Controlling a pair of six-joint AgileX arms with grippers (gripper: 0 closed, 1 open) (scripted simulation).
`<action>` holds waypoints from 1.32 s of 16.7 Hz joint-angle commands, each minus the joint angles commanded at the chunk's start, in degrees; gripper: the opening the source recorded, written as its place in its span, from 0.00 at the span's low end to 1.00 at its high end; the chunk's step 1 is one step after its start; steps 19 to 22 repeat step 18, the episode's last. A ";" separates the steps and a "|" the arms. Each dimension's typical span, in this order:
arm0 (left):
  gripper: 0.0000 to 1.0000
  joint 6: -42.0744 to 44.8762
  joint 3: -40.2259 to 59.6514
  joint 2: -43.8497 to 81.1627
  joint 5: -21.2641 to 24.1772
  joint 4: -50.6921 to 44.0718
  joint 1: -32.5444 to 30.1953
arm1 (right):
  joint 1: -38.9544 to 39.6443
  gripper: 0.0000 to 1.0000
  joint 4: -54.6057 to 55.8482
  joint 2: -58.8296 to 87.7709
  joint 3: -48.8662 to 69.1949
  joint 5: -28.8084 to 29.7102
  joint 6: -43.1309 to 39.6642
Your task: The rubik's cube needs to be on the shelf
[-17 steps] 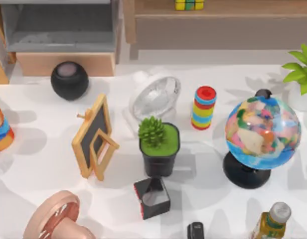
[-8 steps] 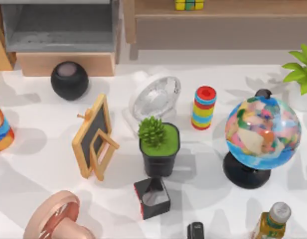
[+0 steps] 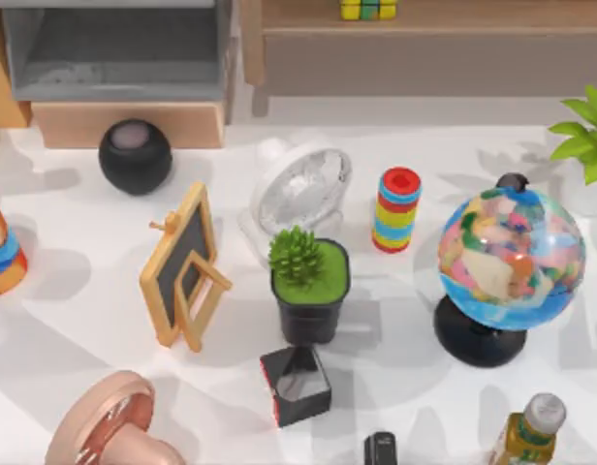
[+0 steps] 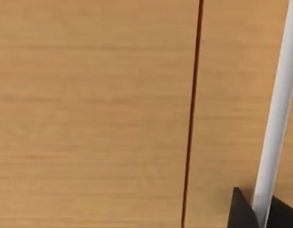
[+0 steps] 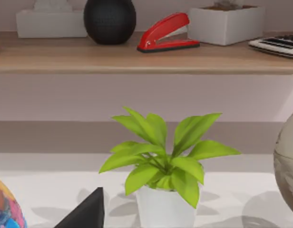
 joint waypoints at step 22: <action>1.00 0.00 0.00 0.00 0.00 0.00 0.00 | 0.00 1.00 0.00 0.00 0.00 0.00 0.00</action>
